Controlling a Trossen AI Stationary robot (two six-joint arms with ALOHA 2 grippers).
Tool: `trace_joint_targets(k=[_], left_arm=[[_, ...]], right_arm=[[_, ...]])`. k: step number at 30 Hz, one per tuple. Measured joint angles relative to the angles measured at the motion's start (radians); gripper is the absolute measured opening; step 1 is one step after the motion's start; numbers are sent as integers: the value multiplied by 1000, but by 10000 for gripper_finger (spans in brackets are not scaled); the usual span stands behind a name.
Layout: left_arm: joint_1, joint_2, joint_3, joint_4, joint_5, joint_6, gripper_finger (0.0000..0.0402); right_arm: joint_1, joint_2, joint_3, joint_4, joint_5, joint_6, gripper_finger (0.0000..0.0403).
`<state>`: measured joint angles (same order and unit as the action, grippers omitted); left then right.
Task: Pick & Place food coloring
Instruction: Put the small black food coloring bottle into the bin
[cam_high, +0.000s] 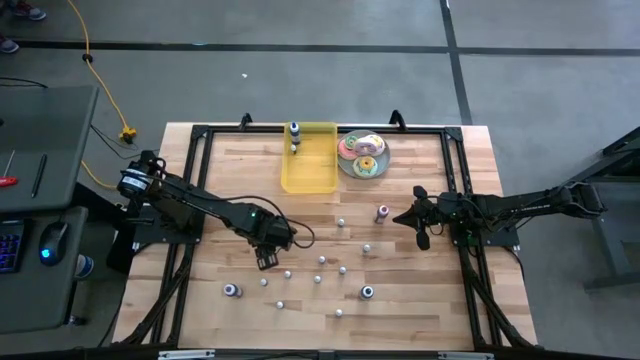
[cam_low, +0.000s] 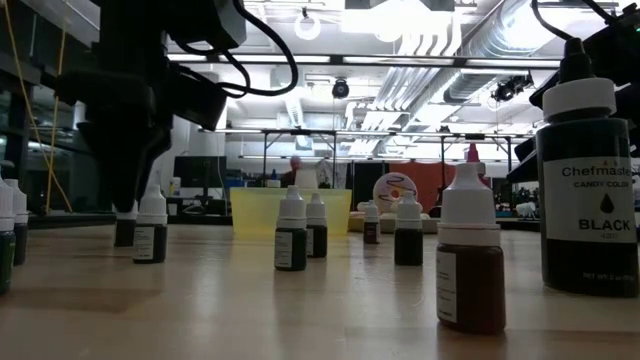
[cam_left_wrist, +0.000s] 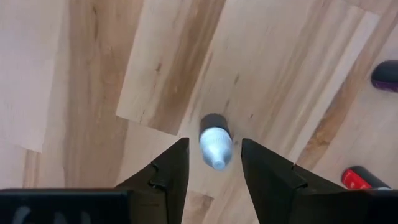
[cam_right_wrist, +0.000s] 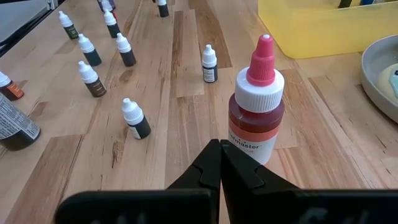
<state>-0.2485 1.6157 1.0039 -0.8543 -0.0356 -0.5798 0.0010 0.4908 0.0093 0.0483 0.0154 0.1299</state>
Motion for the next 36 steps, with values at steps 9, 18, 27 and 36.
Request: trace_joint_targets(k=[9, 18, 27, 36], left_arm=[[0, 0, 0, 0, 0, 8, 140], [0, 0, 0, -1, 8, 12, 105], [0, -1, 1, -2, 8, 35, 44], [0, -3, 16, -25, 35, 59, 36]], right_arm=[[0, 0, 0, 0, 0, 0, 0], [0, 0, 0, 0, 0, 0, 0], [0, 0, 0, 0, 0, 0, 0], [0, 0, 0, 0, 0, 0, 0]])
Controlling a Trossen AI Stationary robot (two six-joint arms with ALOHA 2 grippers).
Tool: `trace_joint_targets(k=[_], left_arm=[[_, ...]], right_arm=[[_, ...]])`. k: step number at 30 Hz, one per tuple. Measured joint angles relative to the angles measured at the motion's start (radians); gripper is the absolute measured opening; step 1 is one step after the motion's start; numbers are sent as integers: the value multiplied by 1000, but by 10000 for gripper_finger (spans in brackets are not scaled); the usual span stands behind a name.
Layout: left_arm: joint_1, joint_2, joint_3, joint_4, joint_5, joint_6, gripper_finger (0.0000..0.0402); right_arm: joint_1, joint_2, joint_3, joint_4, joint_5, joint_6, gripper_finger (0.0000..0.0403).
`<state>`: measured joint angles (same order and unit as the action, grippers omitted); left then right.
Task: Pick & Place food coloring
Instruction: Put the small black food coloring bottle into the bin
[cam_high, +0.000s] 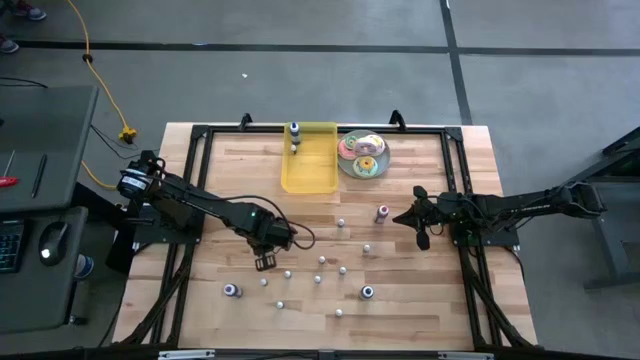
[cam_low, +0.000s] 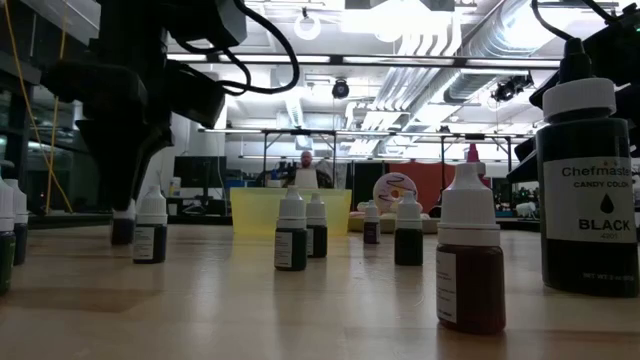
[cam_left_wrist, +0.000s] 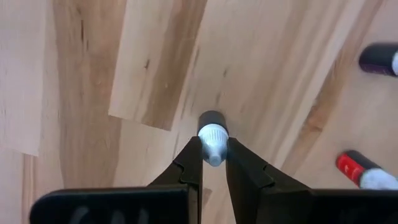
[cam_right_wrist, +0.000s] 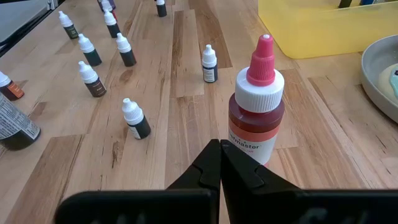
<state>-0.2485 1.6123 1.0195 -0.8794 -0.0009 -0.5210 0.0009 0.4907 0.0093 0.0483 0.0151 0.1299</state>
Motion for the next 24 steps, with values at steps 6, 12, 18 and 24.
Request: trace_joint_targets(k=[6, 12, 18, 24], left_arm=[[0, 0, 85, -87, 3, 28, 35], [-10, -18, 211, -194, -13, 66, 34], [-21, -47, 328, -278, -55, 72, 34], [-36, -86, 401, -335, -67, 67, 34]], right_arm=[[0, 0, 0, 0, 0, 0, 0], [0, 0, 0, 0, 0, 0, 0], [0, 0, 0, 0, 0, 0, 0], [0, 0, 0, 0, 0, 0, 0]])
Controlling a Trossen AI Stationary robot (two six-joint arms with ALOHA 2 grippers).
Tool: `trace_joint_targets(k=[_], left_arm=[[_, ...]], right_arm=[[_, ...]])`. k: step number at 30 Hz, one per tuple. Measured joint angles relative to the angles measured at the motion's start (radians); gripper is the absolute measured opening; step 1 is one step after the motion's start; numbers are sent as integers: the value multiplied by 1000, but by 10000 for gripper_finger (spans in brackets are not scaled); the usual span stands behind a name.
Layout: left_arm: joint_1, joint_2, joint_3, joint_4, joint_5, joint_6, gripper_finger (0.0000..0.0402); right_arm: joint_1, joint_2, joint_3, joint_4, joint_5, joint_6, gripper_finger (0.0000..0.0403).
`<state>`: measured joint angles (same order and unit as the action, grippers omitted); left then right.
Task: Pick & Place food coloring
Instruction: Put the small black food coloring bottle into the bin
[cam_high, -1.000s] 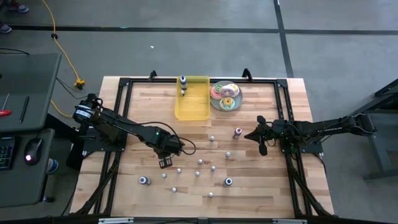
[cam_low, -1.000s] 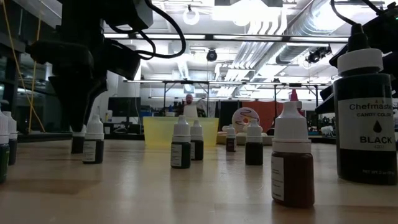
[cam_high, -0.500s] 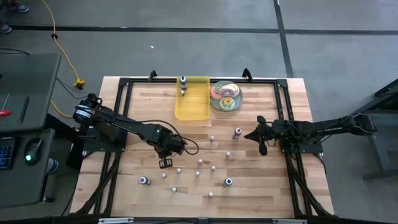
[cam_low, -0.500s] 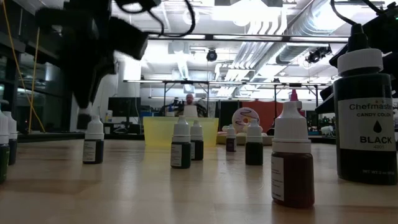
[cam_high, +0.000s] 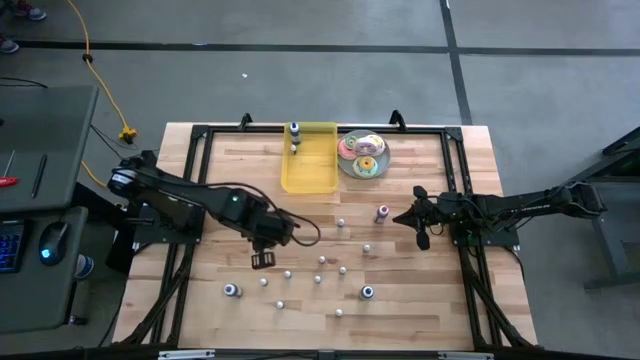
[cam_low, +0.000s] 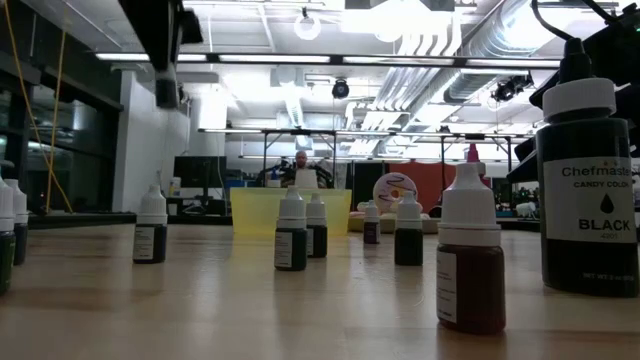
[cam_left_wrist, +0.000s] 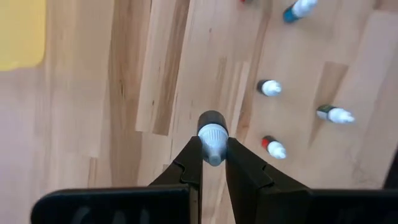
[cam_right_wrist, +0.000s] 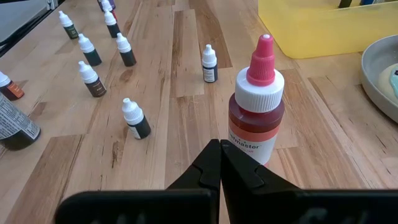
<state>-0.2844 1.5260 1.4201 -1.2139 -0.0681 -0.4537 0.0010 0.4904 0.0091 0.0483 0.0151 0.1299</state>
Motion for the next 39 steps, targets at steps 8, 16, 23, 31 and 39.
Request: trace_joint_targets(k=[8, 16, 23, 31, 39], left_arm=[[99, -20, 55, -30, -40, -9, 33], [307, 0, 111, 100, -52, 61, 33], [491, 82, 172, 188, -46, 35, 33], [624, 292, 398, 174, -2, 7, 33], [698, 539, 689, -29, 0, 56, 33]], right_arm=[[0, 0, 0, 0, 0, 0, 0], [0, 0, 0, 0, 0, 0, 0], [0, 0, 0, -2, 0, 0, 0], [0, 0, 0, 0, 0, 0, 0], [0, 0, 0, 0, 0, 0, 0]])
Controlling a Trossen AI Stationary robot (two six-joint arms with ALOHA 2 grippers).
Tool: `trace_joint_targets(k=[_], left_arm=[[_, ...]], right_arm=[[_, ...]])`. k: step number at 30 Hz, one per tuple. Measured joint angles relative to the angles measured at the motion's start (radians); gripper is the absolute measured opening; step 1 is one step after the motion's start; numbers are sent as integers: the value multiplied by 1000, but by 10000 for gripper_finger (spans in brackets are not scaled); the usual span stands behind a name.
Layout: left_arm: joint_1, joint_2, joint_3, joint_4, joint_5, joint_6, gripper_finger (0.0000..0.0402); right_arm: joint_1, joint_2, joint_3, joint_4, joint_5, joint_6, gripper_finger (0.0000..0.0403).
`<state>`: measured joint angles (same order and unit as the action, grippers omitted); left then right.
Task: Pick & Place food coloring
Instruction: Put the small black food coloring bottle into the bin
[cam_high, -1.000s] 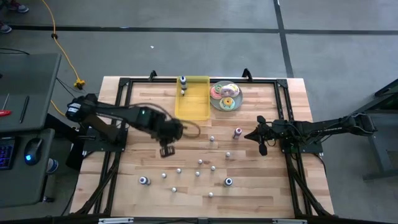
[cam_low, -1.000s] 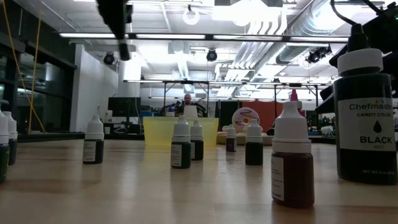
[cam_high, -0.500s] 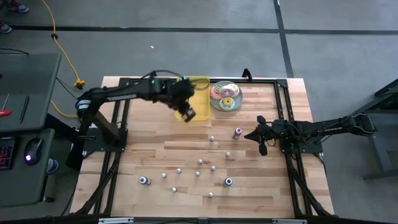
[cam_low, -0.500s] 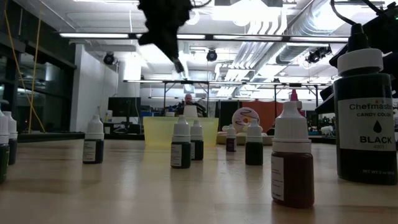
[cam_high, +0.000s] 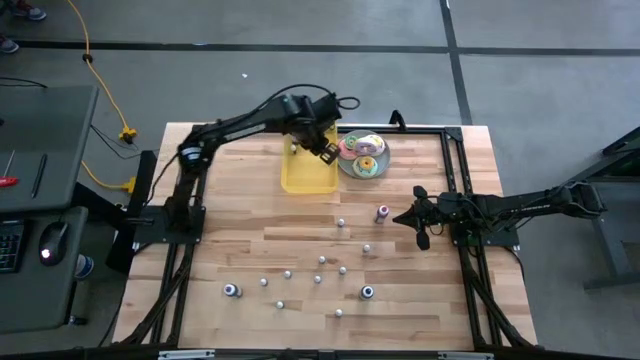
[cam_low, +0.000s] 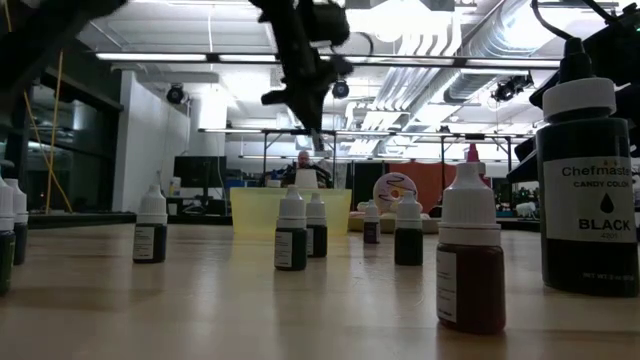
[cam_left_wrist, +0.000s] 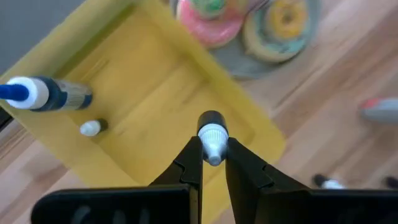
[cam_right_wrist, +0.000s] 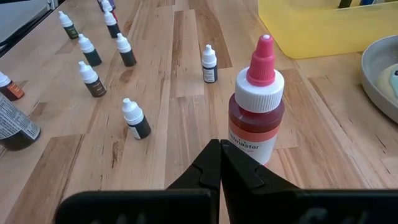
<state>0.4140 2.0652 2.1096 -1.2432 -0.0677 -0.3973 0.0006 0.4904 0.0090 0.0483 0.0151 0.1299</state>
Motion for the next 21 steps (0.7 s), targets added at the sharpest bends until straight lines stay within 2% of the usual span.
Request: trace_joint_targets(k=[6, 9, 13, 21], left_arm=[[31, 105, 57, -70, -40, -5, 33], [44, 128, 57, -74, -42, -79, 33], [68, 133, 56, -58, -42, -156, 33], [106, 132, -22, 30, -48, -316, 33]], right_arm=[[0, 0, 0, 0, 0, 0, 0], [0, 0, 0, 0, 0, 0, 0], [0, 0, 0, -1, 0, 0, 0], [0, 0, 0, 0, 0, 0, 0]])
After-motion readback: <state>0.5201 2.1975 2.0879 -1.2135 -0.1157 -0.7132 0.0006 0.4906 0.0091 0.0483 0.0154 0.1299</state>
